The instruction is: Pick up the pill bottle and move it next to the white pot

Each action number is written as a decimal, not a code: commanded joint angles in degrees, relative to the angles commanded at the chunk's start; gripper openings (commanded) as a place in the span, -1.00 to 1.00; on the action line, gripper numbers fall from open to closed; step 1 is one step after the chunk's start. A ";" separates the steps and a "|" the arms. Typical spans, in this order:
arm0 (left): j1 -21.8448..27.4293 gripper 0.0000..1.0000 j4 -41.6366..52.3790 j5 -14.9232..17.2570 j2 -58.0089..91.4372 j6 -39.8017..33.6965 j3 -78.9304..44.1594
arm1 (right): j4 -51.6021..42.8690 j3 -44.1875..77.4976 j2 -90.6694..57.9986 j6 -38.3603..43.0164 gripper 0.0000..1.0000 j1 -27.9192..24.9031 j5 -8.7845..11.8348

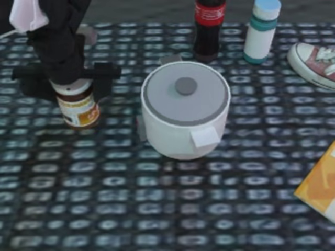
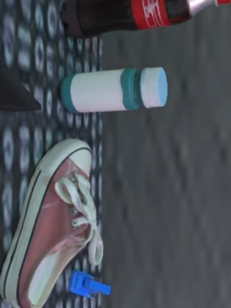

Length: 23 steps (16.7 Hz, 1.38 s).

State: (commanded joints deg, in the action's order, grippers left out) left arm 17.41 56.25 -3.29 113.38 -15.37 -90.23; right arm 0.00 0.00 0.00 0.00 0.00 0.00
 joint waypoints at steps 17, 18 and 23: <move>0.45 -1.00 -10.40 -0.45 4.05 -1.53 5.97 | 0.00 0.00 0.00 0.00 1.00 0.00 0.00; 0.45 -0.85 -10.40 -0.45 4.05 -1.53 5.97 | 0.00 0.00 0.00 0.00 1.00 0.00 0.00; 0.45 -0.10 -10.40 -0.45 4.05 -1.53 5.97 | 0.00 0.00 0.00 0.00 1.00 0.00 0.00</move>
State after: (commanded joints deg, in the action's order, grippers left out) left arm 17.86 45.85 -3.74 117.44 -16.90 -84.26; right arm 0.00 0.00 0.00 0.00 0.00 0.00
